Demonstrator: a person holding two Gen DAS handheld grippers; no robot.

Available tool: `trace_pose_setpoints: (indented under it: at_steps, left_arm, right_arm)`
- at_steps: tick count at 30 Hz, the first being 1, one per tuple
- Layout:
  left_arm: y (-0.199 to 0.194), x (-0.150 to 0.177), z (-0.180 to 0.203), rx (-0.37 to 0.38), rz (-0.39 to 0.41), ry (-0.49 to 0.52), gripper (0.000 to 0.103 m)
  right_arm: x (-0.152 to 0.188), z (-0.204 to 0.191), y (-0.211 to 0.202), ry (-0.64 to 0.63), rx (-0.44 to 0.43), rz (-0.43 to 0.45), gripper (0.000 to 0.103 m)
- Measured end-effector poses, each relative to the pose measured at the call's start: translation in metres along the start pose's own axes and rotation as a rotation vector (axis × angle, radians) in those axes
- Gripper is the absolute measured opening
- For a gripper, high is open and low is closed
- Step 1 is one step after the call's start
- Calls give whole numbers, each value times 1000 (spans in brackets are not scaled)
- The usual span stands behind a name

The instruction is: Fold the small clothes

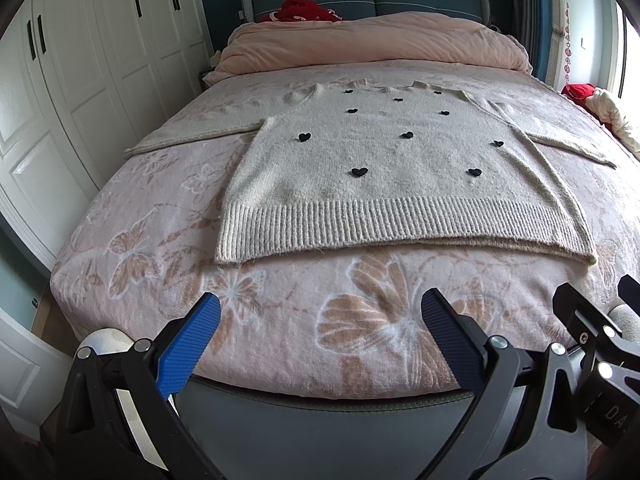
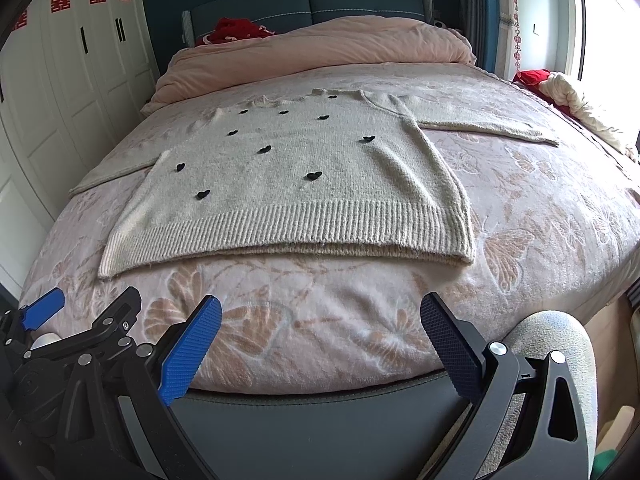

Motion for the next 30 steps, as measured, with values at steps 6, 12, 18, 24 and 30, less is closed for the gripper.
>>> trace_pose_setpoints:
  at_steps: [6,12,18,24,30]
  left_arm:
    - [13,-2,12,-10,-13,45,98]
    - [33,-10,19,24,-69,22,98]
    - [62,-35,16,71,-145,-81,98]
    - [88,-62,16,30,-143,-64,98]
    - [110,-75,21,17,-158,-66,98]
  right_arm:
    - [4,10,20,23,0,-42,98]
    - [-16,36,45,32,20,-57,98]
    - [-92,133,93,173,48,-39,98]
    - [-189,284,160,362,136,4,98]
    - [-241,409,228,595,193,17,92]
Point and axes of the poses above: each gripper's, at about its wrist camera, not at the fingertips, and y roughly the way its jaws point, z to its right, x to its underside, the point moved 8 cm from there along y, roughly the way its jaws point, and after that the axes turned 2 degrees about -y, right-handed, at the moved point
